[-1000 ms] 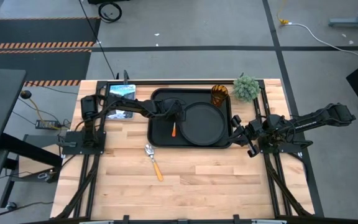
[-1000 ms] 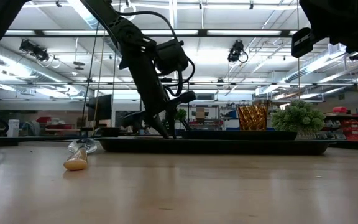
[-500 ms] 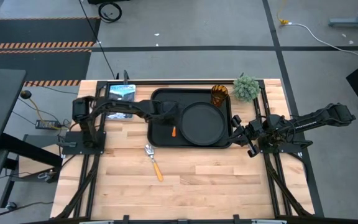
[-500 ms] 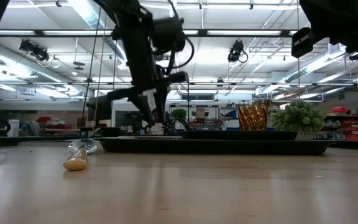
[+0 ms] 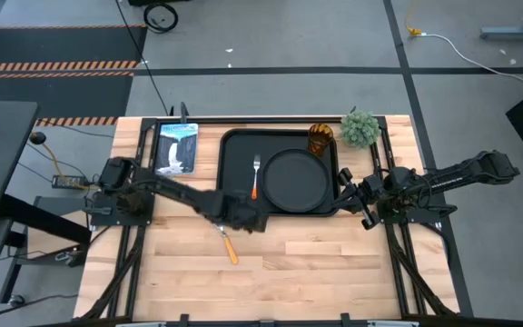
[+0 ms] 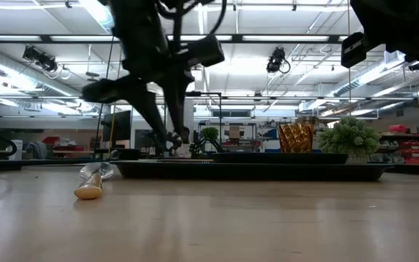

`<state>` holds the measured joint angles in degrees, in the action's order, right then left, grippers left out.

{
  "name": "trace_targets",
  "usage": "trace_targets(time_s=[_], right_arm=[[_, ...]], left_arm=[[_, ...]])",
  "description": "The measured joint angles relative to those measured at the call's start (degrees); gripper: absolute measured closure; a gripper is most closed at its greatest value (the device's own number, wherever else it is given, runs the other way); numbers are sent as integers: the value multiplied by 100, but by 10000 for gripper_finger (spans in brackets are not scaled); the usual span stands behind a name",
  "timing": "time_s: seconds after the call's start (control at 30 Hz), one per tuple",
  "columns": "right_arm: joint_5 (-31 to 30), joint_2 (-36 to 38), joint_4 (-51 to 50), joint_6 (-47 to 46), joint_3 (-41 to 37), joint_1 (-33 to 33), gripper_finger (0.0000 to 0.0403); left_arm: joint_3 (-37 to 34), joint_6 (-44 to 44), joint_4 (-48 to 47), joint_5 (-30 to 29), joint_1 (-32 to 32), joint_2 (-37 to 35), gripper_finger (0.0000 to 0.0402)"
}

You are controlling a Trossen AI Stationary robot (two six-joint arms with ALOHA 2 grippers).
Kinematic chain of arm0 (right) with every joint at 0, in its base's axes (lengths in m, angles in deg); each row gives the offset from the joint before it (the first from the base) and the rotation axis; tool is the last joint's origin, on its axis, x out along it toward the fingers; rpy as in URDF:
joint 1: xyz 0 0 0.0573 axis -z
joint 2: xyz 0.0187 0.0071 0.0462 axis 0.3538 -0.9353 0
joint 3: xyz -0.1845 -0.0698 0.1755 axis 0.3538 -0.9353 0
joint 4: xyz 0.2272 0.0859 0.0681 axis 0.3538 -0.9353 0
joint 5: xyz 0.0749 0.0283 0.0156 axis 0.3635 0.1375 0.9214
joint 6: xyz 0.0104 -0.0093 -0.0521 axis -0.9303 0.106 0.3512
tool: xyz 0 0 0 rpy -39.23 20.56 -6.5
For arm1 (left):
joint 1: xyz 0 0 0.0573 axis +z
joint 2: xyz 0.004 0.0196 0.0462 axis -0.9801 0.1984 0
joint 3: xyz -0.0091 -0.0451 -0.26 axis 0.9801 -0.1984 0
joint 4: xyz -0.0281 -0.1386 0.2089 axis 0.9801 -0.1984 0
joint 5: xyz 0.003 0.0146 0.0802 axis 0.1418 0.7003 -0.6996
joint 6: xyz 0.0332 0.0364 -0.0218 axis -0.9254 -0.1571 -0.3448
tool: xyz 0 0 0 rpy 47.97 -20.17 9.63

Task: Pick and place plate/cup/fork/spoon on tray
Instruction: Put the yellow spoon on the black tray to the left of the orange fork

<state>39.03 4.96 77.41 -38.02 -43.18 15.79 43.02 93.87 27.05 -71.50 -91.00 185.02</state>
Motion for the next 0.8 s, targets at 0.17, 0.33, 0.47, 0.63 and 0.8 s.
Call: trace_targets(time_s=[0.17, 0.33, 0.47, 0.63, 0.8], right_arm=[[0, 0, 0, -42, 0, 2, 380], [7, 0, 0, -42, 0, 0, 380], [9, -2, 0, -42, -1, 0, 380], [11, 0, 0, -42, 0, 2, 380], [26, -1, -4, -43, 0, 0, 380]], left_arm=[[-2, 1027, -466, -135, -577, 58, 299], [0, 1920, -1001, -162, -963, 58, 299], [0, 2238, -1220, -167, -1088, 131, 299], [-2, 2259, -1208, -105, -1078, 428, 299], [-2, 2239, -1257, 115, -1060, 637, 299]])
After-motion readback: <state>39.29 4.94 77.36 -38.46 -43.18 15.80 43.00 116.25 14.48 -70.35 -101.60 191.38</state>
